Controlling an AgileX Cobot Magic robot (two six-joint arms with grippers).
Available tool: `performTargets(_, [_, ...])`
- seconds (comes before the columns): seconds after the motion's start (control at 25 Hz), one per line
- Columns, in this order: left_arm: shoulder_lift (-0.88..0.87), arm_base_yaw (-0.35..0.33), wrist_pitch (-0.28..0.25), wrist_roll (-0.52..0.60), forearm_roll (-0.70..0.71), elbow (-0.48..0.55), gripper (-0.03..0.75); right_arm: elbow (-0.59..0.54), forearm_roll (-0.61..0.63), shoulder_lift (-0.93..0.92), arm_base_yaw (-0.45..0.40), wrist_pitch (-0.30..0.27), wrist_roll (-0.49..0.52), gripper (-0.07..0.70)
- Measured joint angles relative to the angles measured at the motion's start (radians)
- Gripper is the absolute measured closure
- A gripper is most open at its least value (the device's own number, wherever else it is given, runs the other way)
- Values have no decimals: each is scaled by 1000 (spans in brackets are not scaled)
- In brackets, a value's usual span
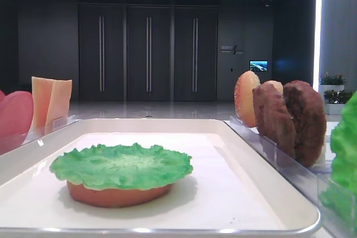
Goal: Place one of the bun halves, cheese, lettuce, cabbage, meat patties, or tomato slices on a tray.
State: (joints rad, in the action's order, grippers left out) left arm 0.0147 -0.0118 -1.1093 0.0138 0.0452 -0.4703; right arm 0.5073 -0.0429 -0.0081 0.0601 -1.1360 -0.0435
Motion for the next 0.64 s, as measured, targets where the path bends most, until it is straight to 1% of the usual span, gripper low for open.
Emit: performTargets(0.64, [0, 0, 0, 0, 0, 0, 722, 0, 0, 0, 0, 2, -1, 358])
